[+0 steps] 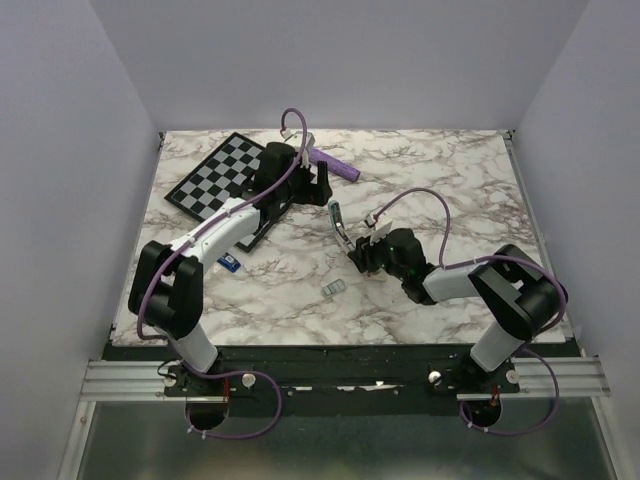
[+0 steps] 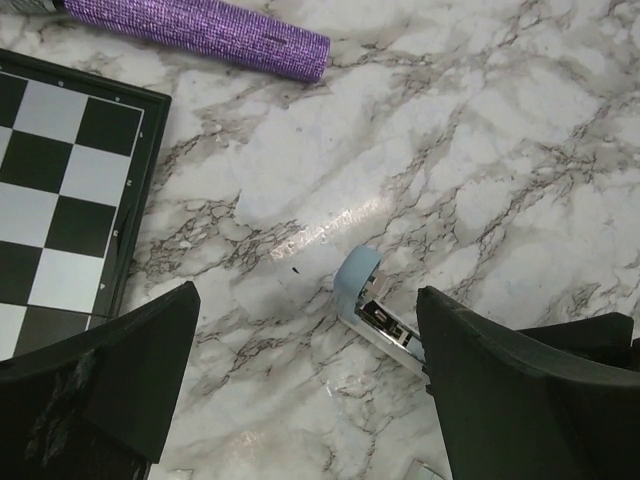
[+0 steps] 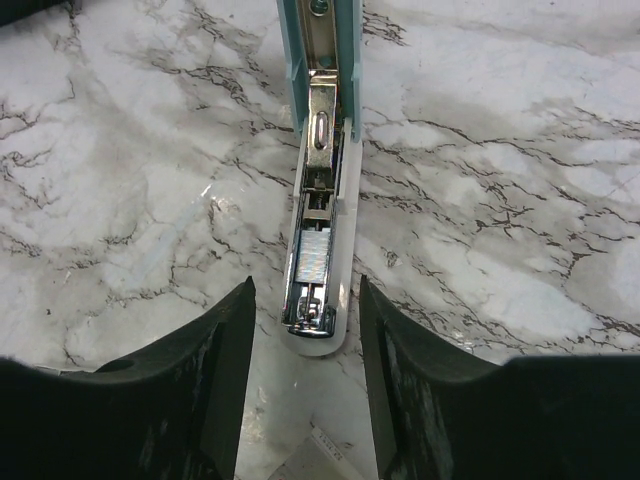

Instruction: Load the staples into the stapler

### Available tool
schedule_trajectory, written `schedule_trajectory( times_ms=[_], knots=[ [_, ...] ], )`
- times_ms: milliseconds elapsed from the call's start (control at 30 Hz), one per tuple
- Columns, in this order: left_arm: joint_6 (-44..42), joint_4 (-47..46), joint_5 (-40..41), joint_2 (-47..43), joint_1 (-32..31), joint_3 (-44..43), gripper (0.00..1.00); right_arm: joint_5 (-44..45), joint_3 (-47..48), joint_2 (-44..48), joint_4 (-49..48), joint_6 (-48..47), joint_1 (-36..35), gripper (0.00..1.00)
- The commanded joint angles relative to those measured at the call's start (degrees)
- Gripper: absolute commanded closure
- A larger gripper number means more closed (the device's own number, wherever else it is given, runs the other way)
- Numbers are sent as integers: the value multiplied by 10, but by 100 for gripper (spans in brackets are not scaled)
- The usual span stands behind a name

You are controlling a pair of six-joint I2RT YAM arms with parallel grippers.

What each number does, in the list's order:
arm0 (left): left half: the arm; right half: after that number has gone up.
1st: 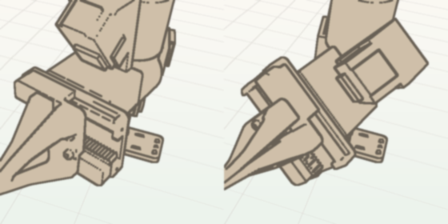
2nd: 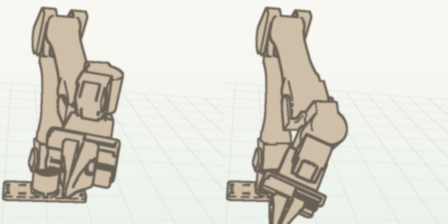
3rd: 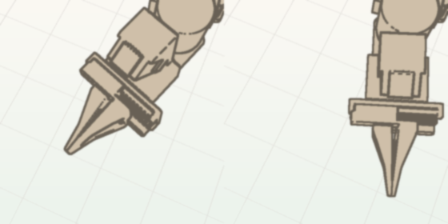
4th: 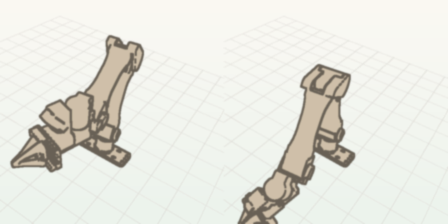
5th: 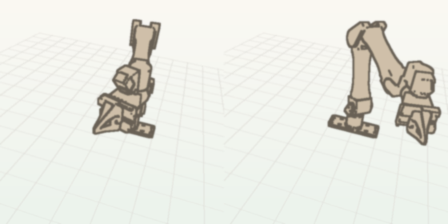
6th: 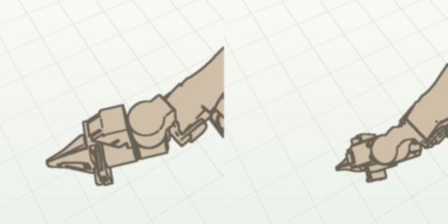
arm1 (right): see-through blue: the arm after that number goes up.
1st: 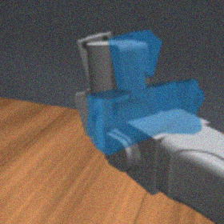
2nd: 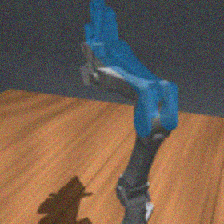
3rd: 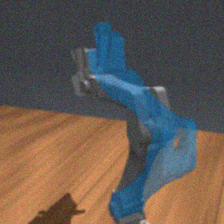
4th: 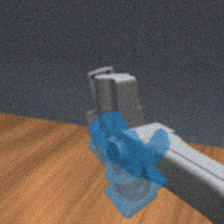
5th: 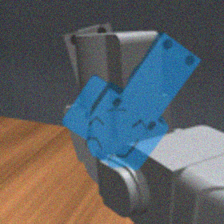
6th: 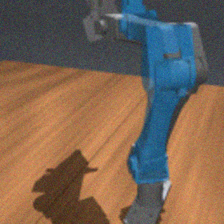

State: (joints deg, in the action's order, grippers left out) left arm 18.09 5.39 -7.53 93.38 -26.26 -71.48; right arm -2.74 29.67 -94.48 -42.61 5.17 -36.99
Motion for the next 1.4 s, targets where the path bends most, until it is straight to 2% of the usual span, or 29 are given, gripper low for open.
schedule_trajectory(
  times_ms=[0,400,467,633,667,733,800,867,900,1233,1367],
  knots=[
    [10,42,-23,31,-10,-27,4,-2,-2,-20,-51,3,2,48],
    [7,58,-58,90,-23,-61,7,-9,-4,-34,-59,-5,1,62],
    [-1,55,-62,100,-24,-65,14,-9,-4,-33,-58,-7,1,67],
    [-29,58,-73,112,-24,-76,22,-10,-1,-35,-56,-9,1,71],
    [-31,58,-73,115,-24,-79,28,-9,-1,-36,-56,-9,1,73],
    [-35,59,-76,119,-24,-83,30,-11,-1,-36,-54,-10,1,73],
    [-38,57,-82,122,-24,-84,40,-11,-1,-36,-54,-10,2,74],
    [-38,57,-86,124,-24,-84,42,-9,0,-37,-52,-10,1,75],
    [-39,56,-87,124,-24,-84,47,-9,0,-38,-51,-10,1,75],
    [-50,60,-74,134,-24,-81,50,-12,2,-40,-48,-11,1,76],
    [-51,64,-82,139,-25,-84,62,-13,4,-40,-46,-11,1,76]
  ],
)
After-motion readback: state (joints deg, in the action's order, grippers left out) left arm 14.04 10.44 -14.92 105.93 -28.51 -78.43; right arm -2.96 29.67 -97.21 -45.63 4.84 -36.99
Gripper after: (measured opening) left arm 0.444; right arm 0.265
